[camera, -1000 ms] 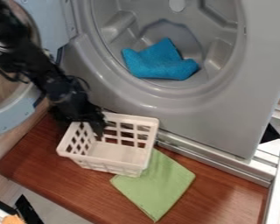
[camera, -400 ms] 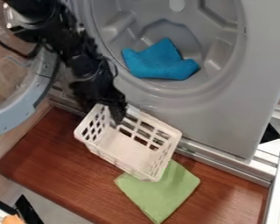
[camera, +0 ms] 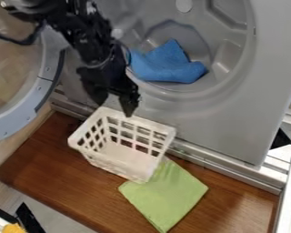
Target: Move the white basket to the upper left side of the table
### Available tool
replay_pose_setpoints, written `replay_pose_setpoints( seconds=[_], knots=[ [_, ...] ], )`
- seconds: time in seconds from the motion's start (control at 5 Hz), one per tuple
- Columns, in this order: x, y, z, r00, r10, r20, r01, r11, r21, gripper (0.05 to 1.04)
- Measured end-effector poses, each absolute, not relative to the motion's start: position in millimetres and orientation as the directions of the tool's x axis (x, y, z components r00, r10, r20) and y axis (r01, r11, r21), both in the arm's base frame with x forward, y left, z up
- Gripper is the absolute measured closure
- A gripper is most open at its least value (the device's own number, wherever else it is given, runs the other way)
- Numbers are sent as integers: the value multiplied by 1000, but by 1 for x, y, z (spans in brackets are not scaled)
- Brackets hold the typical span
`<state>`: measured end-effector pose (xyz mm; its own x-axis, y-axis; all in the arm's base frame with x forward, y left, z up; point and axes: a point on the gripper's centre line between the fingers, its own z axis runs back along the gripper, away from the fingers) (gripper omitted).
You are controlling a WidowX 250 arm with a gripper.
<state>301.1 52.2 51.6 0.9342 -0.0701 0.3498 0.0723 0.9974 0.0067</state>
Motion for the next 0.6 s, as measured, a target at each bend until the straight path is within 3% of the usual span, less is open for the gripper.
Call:
replay_pose_setpoints(
  seconds=[0.6],
  knots=[
    [293,49,67,925,-72,372,61,997,42,84]
  ],
)
